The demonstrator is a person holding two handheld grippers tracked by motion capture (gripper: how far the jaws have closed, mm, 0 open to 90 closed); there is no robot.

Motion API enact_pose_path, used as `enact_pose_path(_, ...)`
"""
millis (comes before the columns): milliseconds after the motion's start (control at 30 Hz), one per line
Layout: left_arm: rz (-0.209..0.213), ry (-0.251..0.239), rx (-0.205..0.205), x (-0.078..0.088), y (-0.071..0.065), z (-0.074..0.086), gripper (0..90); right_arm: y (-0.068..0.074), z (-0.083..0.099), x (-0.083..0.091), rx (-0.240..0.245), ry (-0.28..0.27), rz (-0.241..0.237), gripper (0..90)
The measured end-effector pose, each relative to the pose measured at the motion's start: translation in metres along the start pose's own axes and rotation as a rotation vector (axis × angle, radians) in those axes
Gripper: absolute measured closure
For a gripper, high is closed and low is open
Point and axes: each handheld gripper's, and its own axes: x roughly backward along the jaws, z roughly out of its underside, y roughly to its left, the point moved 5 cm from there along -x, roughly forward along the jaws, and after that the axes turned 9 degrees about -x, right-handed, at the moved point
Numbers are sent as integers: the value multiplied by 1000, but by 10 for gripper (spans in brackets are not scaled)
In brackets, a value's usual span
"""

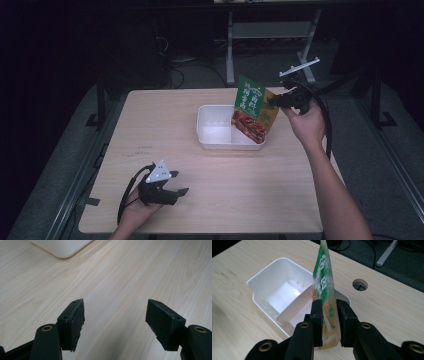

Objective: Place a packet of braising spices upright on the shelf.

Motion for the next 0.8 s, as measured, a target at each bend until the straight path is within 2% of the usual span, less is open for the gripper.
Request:
enact_pose_path(300,-3,0,7,0,1,1,305,-3,4,6,-12,-8,-14,696)
enact_pose_path(500,-6,1,10,1,2,1,297,-4,8,11,-26,-19,-46,634)
enact_pose_path(800,-14,-3,18,1,4,1,296,-8,19,14,-37,-27,-65,617)
